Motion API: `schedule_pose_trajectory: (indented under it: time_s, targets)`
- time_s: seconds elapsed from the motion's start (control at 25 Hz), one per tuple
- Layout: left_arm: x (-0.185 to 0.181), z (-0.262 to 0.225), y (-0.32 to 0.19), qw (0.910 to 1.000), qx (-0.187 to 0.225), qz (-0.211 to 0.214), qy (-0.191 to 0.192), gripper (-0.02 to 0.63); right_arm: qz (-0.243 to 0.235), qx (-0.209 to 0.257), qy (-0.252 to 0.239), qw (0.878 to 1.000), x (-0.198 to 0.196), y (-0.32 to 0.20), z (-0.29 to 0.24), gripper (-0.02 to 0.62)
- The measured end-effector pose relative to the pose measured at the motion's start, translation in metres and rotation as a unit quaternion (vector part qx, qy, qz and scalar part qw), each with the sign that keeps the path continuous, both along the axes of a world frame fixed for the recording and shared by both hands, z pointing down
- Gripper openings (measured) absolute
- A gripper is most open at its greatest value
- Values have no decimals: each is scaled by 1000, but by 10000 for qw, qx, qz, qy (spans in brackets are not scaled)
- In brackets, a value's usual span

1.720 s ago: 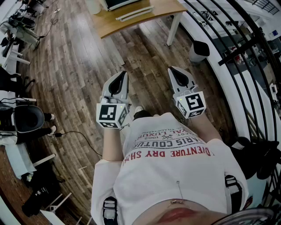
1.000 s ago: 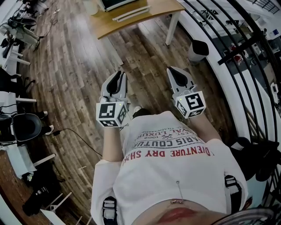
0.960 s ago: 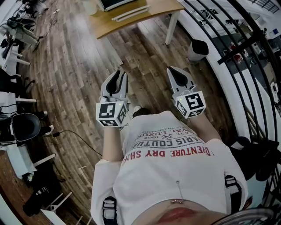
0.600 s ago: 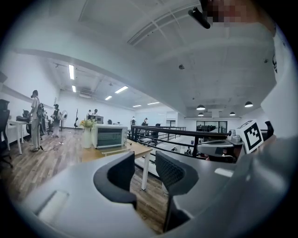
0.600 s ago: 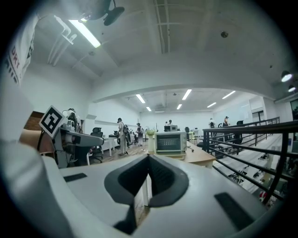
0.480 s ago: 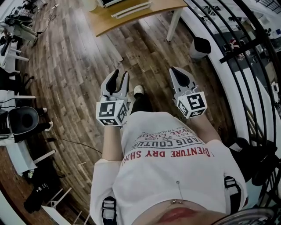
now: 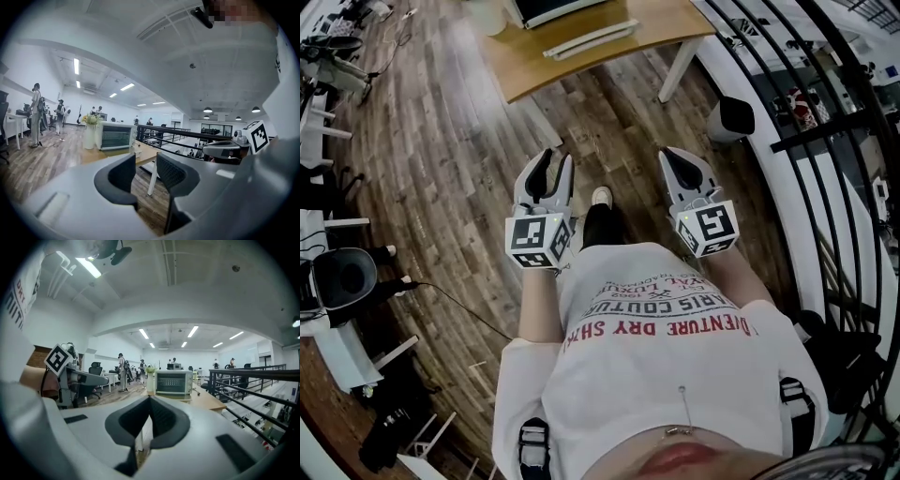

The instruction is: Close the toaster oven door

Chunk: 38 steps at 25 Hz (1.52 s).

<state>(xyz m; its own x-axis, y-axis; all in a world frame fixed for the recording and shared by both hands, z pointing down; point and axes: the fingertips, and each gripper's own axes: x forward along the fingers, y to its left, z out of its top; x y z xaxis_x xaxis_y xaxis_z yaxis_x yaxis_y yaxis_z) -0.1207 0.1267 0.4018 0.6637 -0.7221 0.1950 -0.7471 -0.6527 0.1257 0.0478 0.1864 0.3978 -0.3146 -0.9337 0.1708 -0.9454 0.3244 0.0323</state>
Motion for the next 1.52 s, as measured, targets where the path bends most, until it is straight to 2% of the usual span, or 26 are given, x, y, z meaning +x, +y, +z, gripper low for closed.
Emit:
schedule_pose_trajectory:
  time_s: [0.44, 0.64, 0.88, 1.08, 1.32, 1.52]
  targets:
    - [-1, 10, -162, 9995, -183, 260, 29, 126, 113, -94, 241, 9996, -14, -163, -3, 5]
    - [2, 27, -208, 9984, -418, 379, -33, 126, 71, -242, 275, 9993, -22, -216, 5, 5]
    - [8, 68, -248, 9961, -811, 270, -199, 126, -27, -457, 376, 9982, -20, -264, 21, 5]
    - [21, 96, -269, 9942, -1045, 20, -266, 126, -200, -539, 256, 9980, -1, -300, 33, 5]
    - [38, 138, -316, 9897, -1307, -431, -395, 126, -882, -598, 380, 9936, 14, -368, 54, 6]
    - [52, 183, -323, 9797, -1703, -898, -565, 126, -1451, -772, 357, 9858, 27, -397, 78, 6]
